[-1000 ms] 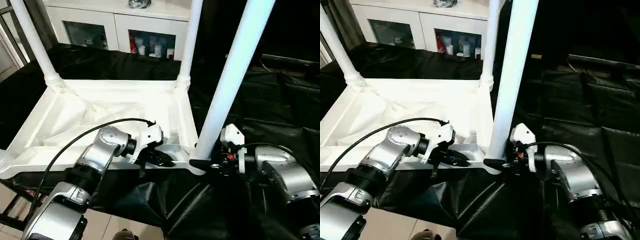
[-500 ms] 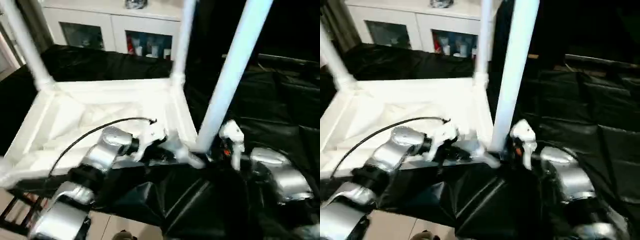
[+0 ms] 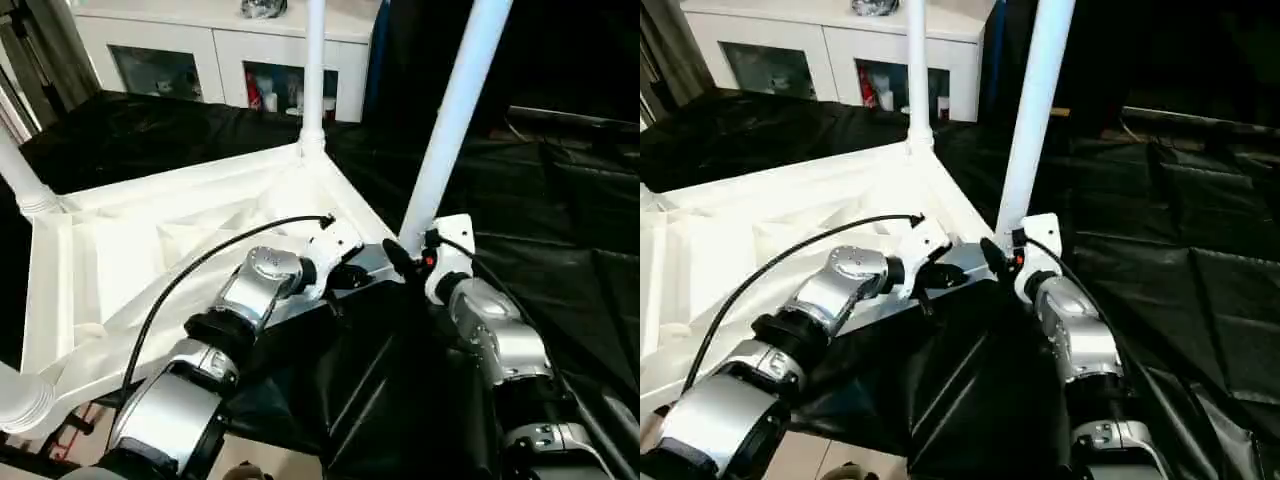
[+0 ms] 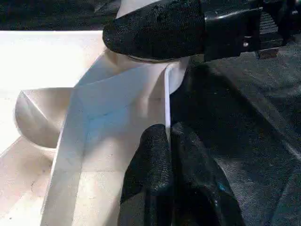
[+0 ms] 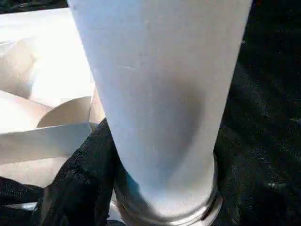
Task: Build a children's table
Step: Rotate leg to tighten
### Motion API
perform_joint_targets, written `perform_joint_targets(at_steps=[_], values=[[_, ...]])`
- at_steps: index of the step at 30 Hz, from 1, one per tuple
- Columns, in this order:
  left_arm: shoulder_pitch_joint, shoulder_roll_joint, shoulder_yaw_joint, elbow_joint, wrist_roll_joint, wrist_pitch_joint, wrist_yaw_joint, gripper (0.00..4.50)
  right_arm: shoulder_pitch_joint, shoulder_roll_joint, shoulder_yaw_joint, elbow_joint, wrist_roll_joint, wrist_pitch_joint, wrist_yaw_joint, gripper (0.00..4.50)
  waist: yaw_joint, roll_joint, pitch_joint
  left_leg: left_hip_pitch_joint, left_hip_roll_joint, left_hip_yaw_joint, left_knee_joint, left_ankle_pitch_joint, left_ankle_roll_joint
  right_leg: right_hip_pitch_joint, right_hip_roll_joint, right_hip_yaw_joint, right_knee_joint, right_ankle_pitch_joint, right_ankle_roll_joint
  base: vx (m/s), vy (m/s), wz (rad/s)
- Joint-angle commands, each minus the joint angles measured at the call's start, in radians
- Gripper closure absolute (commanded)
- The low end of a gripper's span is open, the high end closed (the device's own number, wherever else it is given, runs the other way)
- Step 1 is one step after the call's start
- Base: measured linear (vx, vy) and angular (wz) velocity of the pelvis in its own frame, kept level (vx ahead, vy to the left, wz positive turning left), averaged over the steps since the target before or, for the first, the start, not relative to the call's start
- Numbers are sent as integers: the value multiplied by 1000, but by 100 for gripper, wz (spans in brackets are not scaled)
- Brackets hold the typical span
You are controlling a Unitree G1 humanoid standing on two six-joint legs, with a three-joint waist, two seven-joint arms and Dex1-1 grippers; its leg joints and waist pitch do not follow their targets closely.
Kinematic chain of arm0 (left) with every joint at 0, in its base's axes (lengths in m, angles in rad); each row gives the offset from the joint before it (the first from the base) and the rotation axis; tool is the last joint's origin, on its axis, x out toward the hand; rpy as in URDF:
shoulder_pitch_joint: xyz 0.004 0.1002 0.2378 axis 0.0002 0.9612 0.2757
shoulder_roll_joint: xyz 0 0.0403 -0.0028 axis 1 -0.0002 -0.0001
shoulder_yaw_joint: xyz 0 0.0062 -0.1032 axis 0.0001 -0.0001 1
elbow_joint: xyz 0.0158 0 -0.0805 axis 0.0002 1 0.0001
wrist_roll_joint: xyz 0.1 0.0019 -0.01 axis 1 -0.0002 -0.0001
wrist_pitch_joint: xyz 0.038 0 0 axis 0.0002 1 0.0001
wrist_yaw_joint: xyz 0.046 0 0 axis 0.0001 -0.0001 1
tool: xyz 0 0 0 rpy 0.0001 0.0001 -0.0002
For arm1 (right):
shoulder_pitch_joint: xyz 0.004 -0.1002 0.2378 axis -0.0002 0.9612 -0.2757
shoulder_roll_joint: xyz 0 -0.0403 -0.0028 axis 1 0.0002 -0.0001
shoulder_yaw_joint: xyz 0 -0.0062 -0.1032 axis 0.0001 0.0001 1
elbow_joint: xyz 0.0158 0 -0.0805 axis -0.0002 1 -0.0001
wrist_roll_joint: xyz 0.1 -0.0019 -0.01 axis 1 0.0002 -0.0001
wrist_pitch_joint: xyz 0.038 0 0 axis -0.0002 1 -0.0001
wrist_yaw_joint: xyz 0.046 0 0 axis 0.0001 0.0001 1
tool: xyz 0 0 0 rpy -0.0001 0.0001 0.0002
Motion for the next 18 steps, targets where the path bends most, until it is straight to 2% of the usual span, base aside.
perform_joint_targets(at_steps=[1,4,6,8,10,14,15,18], values=[[-25,-66,9,-36,-48,-58,-15,450,0,66,80,25,33,39,78,119,-3,-12,-66,5,20,-4,-71,-217,23,55,-62,50,-84,-260,-160,0,0,0],[-16,-44,1,-40,-50,-73,-63,450,7,32,104,4,15,28,133,79,-4,-14,-65,5,20,-5,-73,-225,23,55,-62,49,-86,-275,-155,0,0,0],[-16,-38,0,-38,-50,-74,-74,450,10,23,109,1,12,19,155,79,-4,-15,-66,4,20,-4,-72,-224,25,56,-62,49,-85,-269,-154,0,0,0],[-1,-9,-9,-59,-59,-82,-141,450,30,-25,126,-37,29,19,259,79,-2,-17,-67,2,19,-3,-69,-205,37,59,-62,50,-83,-242,-159,0,0,0],[7,3,-13,-73,-63,-86,-170,450,40,-45,134,-58,39,18,303,79,-2,-15,-66,2,20,-3,-69,-196,46,59,-62,50,-82,-229,-167,0,0,0],[55,76,-32,-152,-93,-93,-335,450,98,-170,168,-169,79,16,514,79,6,-14,-66,5,26,-2,-69,-210,59,59,-63,51,-83,-242,-173,0,0,0],[63,89,-35,-168,-100,-92,-361,450,106,-194,172,-183,87,24,551,79,5,-12,-64,3,26,-3,-71,-215,57,58,-62,50,-83,-246,-176,0,0,0],[92,139,-55,-226,-112,-77,-459,450,138,-281,193,-242,113,36,701,79,10,-12,-62,9,32,-2,-73,-248,50,54,-62,50,-86,-290,-177,0,0,0]])
